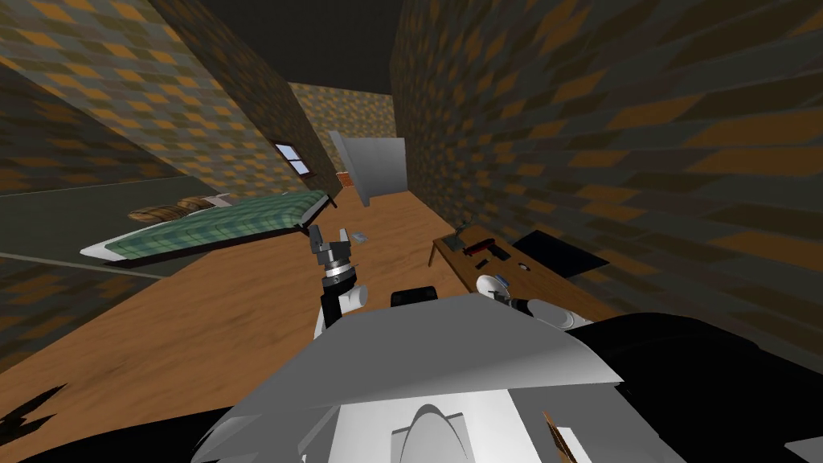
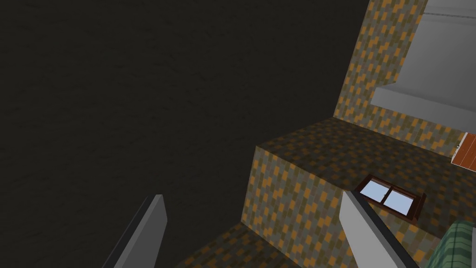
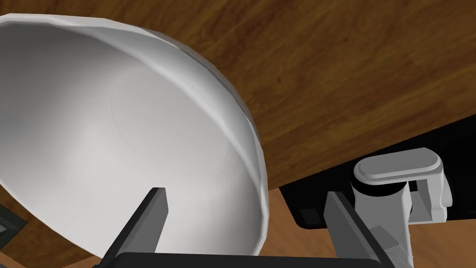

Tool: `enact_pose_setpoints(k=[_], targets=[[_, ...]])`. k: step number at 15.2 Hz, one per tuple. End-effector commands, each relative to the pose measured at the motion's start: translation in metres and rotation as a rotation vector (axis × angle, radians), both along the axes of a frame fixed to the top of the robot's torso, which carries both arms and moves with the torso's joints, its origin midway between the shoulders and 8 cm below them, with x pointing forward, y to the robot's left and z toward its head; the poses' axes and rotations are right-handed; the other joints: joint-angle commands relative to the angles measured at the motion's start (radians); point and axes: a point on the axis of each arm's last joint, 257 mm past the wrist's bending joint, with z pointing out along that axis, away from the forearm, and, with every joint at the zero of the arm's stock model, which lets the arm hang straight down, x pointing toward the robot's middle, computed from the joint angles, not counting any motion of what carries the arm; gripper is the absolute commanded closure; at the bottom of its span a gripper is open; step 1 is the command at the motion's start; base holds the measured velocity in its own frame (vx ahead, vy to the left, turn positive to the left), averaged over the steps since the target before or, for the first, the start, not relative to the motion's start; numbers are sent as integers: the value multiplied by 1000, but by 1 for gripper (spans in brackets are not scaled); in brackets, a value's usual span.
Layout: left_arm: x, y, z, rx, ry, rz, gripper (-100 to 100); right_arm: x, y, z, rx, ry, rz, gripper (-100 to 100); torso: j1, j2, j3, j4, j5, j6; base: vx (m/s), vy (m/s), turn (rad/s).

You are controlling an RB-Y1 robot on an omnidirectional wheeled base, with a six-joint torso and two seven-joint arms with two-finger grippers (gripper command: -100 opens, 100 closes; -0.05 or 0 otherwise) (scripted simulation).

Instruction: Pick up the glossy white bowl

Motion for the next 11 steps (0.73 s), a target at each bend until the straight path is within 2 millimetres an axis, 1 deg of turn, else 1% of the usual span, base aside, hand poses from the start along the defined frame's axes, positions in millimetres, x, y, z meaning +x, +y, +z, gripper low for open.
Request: enact_pose_setpoints(k=[1,2,6,7,9,10,11], targets=[[0,0,0,0,0,0,0,0,0,0,0,0,0,-100,0,0,0,0,0,0,-1,-28,42],[0,0,0,0,0,0,0,0,0,-1,-1,0,-1,100,0,0,0,0,0,0,0,-11,3],[0,0,0,0,0,0,0,-1,-1,-1,-3,0,-3,100,2,0,0,0,0,-1,-1,-2,-4],[0,0,0,0,0,0,0,5,-3,8,-2,1,14,100,2,0,0,0,0,-1,-1,17,-124],[0,0,0,0,0,0,0,8,-5,15,-3,2,27,100,4,0,0,0,1,0,4,36,-158],[0,0,0,0,0,0,0,9,-6,18,-3,2,31,100,5,0,0,0,1,0,4,42,-96],[0,0,0,0,0,0,0,7,-5,14,-4,1,26,100,6,0,0,0,1,0,0,25,-33]])
